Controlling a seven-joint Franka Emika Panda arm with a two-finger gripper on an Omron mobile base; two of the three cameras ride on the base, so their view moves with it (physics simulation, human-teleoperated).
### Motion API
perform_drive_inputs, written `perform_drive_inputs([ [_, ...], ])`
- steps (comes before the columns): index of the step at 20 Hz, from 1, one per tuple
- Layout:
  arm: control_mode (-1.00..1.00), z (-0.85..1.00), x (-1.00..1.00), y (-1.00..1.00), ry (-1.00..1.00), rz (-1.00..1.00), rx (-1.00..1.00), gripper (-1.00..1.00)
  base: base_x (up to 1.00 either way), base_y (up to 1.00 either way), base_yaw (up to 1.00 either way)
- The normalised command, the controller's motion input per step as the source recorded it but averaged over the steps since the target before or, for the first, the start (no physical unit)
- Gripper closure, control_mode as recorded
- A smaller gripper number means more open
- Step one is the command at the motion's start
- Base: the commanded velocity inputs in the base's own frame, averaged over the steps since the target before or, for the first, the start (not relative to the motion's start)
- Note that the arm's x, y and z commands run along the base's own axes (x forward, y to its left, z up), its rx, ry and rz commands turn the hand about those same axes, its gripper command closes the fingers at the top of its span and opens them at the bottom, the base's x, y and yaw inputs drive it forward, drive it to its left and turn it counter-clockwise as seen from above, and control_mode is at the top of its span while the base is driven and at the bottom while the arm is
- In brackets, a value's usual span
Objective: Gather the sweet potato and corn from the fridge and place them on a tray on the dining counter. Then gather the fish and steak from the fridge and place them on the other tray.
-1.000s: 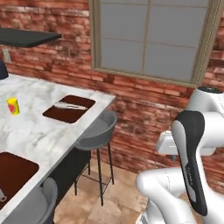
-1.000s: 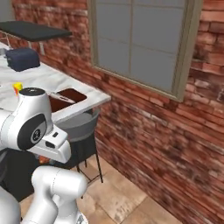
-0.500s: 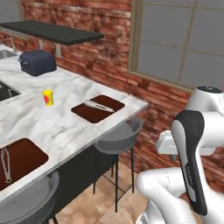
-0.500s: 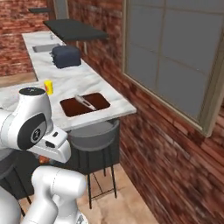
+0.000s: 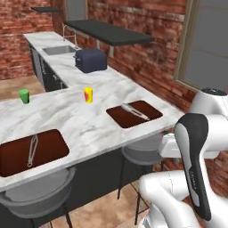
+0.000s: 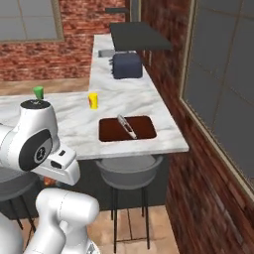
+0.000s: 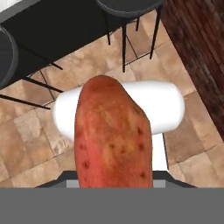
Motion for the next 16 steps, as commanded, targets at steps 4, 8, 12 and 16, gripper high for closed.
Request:
perform_drive_inputs([
  [4, 1.0, 0.0, 0.0, 0.0, 0.0, 0.0, 0.0, 1.0, 0.65, -0.41, 0.5],
  [8, 1.0, 0.0, 0.0, 0.0, 0.0, 0.0, 0.0, 1.0, 0.68, -0.51, 0.43],
  [12, 1.0, 0.0, 0.0, 0.0, 0.0, 0.0, 0.0, 1.0, 0.39, -0.67, 0.33],
  [16, 1.0, 0.0, 0.0, 0.0, 0.0, 0.0, 0.0, 1.0, 0.36, -0.6, 0.23],
])
